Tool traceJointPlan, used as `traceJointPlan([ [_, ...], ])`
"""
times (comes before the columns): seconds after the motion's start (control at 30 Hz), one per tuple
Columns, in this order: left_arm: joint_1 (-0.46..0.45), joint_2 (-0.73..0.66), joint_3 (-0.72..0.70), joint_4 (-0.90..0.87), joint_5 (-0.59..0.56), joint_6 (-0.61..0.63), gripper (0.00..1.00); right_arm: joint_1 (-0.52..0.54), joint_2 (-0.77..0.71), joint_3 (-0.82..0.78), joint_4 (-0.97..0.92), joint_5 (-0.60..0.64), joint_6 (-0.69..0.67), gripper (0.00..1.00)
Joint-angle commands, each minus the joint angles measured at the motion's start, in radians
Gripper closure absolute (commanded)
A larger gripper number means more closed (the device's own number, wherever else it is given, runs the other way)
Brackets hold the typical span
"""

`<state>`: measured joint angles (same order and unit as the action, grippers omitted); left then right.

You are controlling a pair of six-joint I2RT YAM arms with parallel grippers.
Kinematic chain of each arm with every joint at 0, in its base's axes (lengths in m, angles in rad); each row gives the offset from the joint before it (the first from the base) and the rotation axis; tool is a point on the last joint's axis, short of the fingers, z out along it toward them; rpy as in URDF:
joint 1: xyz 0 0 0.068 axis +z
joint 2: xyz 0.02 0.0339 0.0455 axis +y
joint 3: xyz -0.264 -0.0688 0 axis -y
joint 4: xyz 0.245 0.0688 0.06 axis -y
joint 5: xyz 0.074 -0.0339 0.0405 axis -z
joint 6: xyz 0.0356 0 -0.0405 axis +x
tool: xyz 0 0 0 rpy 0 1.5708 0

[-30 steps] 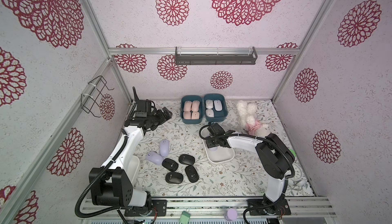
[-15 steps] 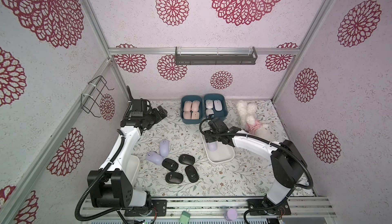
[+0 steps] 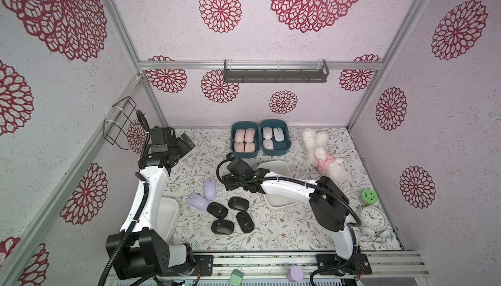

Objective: Place the mice by color into the storage box
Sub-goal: Adjust the mouse at the center of the board.

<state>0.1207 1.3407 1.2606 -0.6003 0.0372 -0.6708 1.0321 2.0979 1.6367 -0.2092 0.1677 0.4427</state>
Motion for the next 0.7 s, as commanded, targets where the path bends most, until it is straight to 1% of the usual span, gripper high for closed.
traceJointPlan([
  [0.0,0.006,-0.02,0.01,-0.004,-0.035,0.018,0.03,0.016,0.063,0.123,-0.021,0.045,0.037,0.23],
  [0.13,0.008,-0.018,0.013,-0.006,-0.016,0.017,0.03,0.044,0.2,0.296,-0.095,0.063,0.024,0.19],
  [0.23,0.009,-0.026,0.003,0.001,-0.032,0.017,0.03,0.054,0.283,0.405,-0.14,0.059,0.016,0.16],
  [0.37,0.009,-0.022,0.005,0.004,-0.007,0.009,0.03,0.062,0.392,0.535,-0.193,0.083,0.002,0.16],
  [0.47,0.01,-0.018,0.0,0.011,0.003,0.002,0.03,0.062,0.465,0.646,-0.252,0.067,-0.006,0.15],
  [0.6,0.01,-0.011,0.005,0.01,0.032,-0.006,0.03,0.069,0.485,0.671,-0.236,0.036,0.003,0.15],
  [0.67,0.01,-0.009,0.003,0.012,0.033,-0.004,0.03,0.078,0.496,0.691,-0.259,0.031,-0.003,0.16],
])
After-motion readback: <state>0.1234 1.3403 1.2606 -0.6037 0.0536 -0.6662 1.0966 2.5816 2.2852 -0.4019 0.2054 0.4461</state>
